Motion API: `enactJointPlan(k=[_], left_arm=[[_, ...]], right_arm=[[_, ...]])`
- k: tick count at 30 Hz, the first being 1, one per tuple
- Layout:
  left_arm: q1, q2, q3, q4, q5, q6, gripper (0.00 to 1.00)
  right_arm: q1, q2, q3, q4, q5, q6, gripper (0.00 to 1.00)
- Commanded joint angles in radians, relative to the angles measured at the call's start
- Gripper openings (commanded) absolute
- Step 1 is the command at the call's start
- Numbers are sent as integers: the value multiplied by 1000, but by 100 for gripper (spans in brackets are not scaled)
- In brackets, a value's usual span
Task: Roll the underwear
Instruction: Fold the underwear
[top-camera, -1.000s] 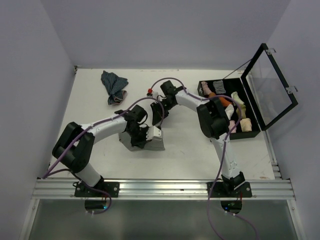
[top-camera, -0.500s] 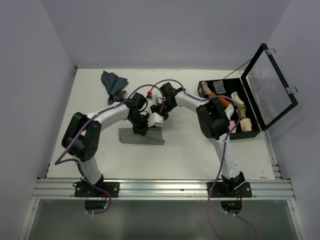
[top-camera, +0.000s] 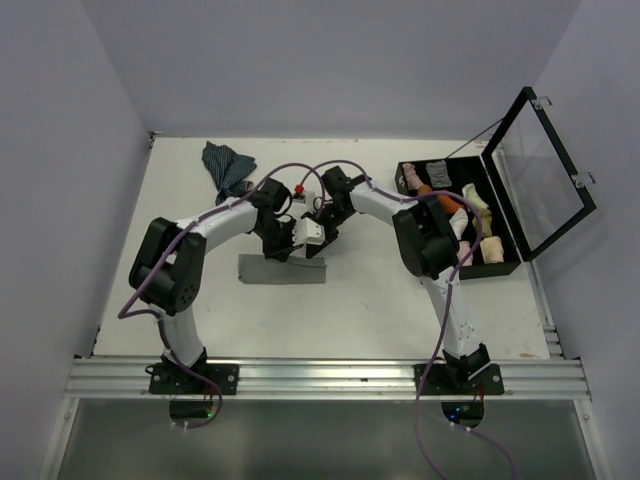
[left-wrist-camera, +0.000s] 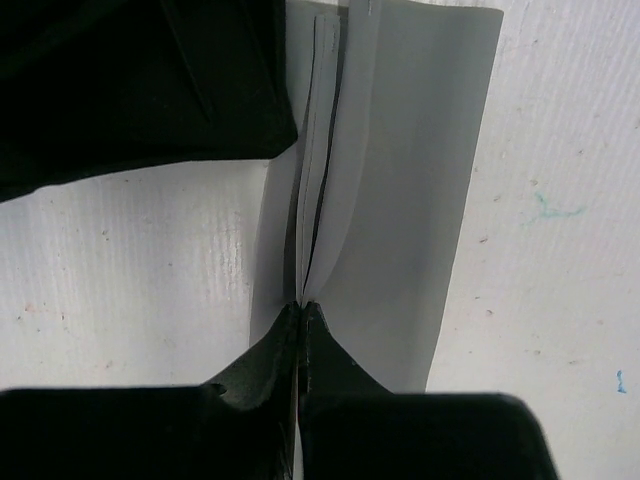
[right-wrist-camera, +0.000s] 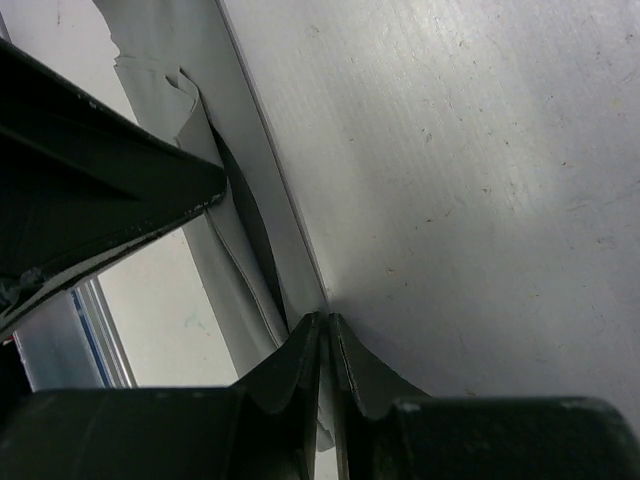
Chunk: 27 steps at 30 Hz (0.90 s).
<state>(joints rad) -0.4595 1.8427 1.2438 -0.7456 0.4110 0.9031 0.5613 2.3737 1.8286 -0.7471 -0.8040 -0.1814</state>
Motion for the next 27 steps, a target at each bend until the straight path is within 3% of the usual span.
enactJointPlan(k=[1, 9, 12, 15, 19, 23, 27], left_arm=[[22, 6, 29, 26, -11, 31, 0], [25, 35, 68, 41, -9, 33, 0], [25, 46, 71, 48, -17, 37, 5], [25, 41, 63, 69, -32, 23, 15], [28, -3, 43, 101, -55, -1, 45], [56, -101, 32, 140, -46, -76, 53], [183, -192, 54, 71, 8, -119, 62]], right_arm=[[3, 15, 11, -35, 52, -41, 13], [5, 24, 29, -52, 48, -46, 13], [3, 24, 28, -60, 51, -52, 13], [2, 24, 23, -66, 61, -55, 13], [2, 12, -6, -69, 84, -62, 11], [0, -28, -99, -71, 89, -75, 9], [2, -88, -190, -57, 69, -72, 8]])
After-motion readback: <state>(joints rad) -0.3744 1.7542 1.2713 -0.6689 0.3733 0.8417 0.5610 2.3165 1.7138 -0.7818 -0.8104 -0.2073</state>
